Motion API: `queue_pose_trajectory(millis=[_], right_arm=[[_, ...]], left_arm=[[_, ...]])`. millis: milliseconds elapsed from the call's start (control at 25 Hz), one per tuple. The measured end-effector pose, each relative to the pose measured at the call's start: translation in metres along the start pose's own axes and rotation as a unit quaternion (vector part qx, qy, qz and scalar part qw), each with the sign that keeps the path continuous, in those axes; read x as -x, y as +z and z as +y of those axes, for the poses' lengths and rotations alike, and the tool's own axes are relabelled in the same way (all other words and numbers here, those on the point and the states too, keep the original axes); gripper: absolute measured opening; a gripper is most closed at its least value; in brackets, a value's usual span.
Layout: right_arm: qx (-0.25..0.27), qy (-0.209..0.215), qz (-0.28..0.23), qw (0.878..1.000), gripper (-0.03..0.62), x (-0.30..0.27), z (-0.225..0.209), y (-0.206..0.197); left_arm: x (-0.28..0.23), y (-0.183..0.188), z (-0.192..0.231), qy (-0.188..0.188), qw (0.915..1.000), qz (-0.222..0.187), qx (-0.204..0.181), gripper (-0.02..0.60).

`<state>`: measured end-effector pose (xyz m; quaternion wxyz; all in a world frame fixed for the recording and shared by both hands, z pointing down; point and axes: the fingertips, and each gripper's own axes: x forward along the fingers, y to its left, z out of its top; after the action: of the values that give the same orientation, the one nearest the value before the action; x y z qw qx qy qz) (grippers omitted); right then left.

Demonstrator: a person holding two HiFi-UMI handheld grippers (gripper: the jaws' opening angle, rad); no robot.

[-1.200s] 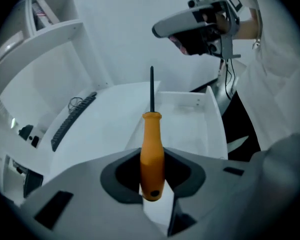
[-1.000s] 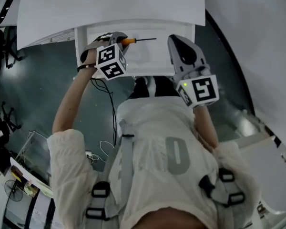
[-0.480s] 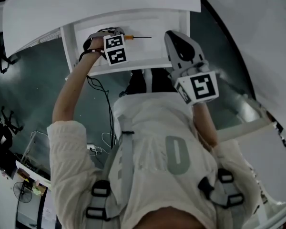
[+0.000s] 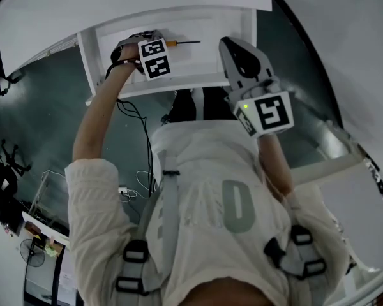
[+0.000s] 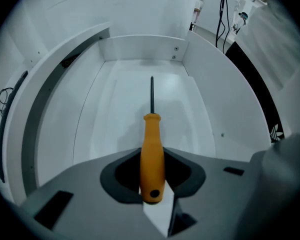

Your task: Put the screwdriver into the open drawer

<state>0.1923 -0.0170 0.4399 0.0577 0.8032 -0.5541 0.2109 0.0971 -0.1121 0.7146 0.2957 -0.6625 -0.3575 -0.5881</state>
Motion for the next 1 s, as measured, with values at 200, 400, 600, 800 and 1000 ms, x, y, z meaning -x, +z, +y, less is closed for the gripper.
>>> queue_pose_trajectory(millis=[200,400,600,800,1000], right_arm=[[0.002,0.008,-0.001,1.000,0.005,-0.005,0.005,0.003],[0.000,0.010,0.001,1.000,0.006,-0.004,0.006,-0.001],[-0.002,0.012,0.004,1.000,0.006,-0.002,0.008,-0.005],[-0.006,0.013,0.004,1.000,0.005,-0.001,0.008,-0.006],[-0.007,0.018,0.001,1.000,0.006,0.000,0.009,-0.005]], left_arm=[[0.000,-0.001,-0.001,-0.006,1.0000,0.002,0.000,0.095],[-0.001,0.000,-0.001,0.003,1.0000,0.004,0.005,0.095],[0.000,-0.001,-0.002,-0.001,0.9998,0.009,0.019,0.095],[-0.001,0.001,-0.016,-0.047,0.9982,0.022,0.031,0.195],[-0.002,0.001,-0.017,-0.039,0.9981,0.017,0.044,0.199]])
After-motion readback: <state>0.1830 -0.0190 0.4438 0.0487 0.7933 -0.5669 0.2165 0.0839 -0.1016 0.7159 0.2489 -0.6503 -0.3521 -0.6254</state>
